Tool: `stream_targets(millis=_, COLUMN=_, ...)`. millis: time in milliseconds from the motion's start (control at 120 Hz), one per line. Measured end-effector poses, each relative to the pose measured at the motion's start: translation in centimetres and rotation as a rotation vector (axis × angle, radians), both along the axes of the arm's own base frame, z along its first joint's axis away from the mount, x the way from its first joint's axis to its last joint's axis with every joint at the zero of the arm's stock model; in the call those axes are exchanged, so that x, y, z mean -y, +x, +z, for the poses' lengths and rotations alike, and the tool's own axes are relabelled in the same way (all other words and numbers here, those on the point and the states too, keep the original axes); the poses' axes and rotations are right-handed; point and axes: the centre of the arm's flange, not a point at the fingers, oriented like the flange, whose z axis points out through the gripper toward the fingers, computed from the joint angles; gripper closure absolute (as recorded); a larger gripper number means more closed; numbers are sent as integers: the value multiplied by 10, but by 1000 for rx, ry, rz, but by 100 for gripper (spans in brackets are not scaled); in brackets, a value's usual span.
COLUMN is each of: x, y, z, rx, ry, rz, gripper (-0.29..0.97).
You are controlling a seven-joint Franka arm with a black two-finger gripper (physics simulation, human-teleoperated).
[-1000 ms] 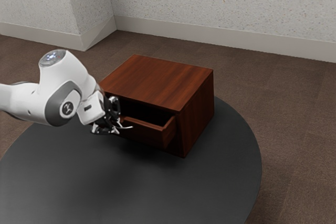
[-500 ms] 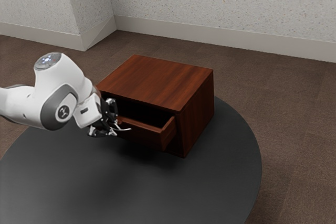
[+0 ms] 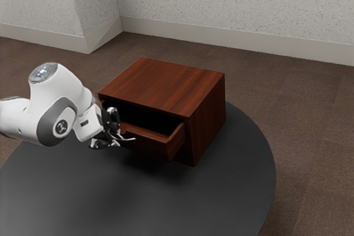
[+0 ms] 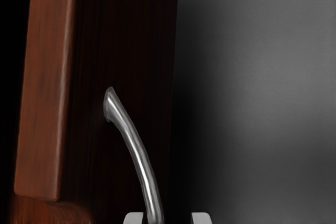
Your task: Pull the drawer handle with one arm to open the drawer
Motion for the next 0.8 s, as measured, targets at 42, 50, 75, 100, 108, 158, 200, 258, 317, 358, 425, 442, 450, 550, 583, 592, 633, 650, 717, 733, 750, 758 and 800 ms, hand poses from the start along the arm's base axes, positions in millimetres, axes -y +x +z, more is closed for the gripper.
stream_targets(millis=42, x=0, y=-2, z=0, rx=5, ry=0, rz=1, gripper=66)
stream_targets(millis=50, x=0, y=-2, z=0, rx=6, ry=0, rz=1, gripper=66)
stream_targets(millis=75, x=0, y=-3, z=1, rx=9, ry=0, rz=3, gripper=66)
stream_targets(millis=100, x=0, y=-4, z=1, rx=12, ry=0, rz=4, gripper=67)
stream_targets(millis=108, x=0, y=-4, z=1, rx=13, ry=0, rz=4, gripper=67)
stream_targets(millis=158, x=0, y=-5, z=1, rx=18, ry=-1, rz=7, gripper=67)
stream_targets(millis=200, x=0, y=-6, z=2, rx=22, ry=-1, rz=8, gripper=67)
stream_targets(millis=258, x=0, y=-6, z=2, rx=25, ry=-2, rz=11, gripper=67)
stream_targets(millis=317, x=0, y=-7, z=1, rx=29, ry=-2, rz=14, gripper=66)
stream_targets(millis=358, x=0, y=-7, z=1, rx=31, ry=-3, rz=16, gripper=66)
stream_targets(millis=425, x=0, y=-8, z=1, rx=33, ry=-3, rz=19, gripper=66)
stream_targets(millis=442, x=-1, y=-8, z=1, rx=35, ry=-3, rz=19, gripper=66)
stream_targets(millis=450, x=-1, y=-9, z=1, rx=35, ry=-3, rz=20, gripper=66)
stream_targets(millis=550, x=-1, y=-10, z=0, rx=41, ry=-3, rz=23, gripper=66)
stream_targets(millis=583, x=-1, y=-11, z=1, rx=43, ry=-4, rz=25, gripper=66)
stream_targets(millis=592, x=-1, y=-11, z=1, rx=44, ry=-4, rz=25, gripper=66)
stream_targets(millis=633, x=-1, y=-12, z=1, rx=47, ry=-4, rz=27, gripper=66)
stream_targets(millis=650, x=-1, y=-12, z=0, rx=47, ry=-4, rz=28, gripper=66)
stream_targets(millis=717, x=-1, y=-14, z=0, rx=51, ry=-4, rz=30, gripper=66)
stream_targets(millis=733, x=-2, y=-14, z=0, rx=53, ry=-4, rz=31, gripper=66)
stream_targets(millis=750, x=-2, y=-14, z=0, rx=53, ry=-4, rz=32, gripper=66)
stream_targets(millis=758, x=-2, y=-15, z=0, rx=53, ry=-4, rz=32, gripper=66)
stream_targets(millis=800, x=-2, y=-15, z=-1, rx=55, ry=-4, rz=33, gripper=66)
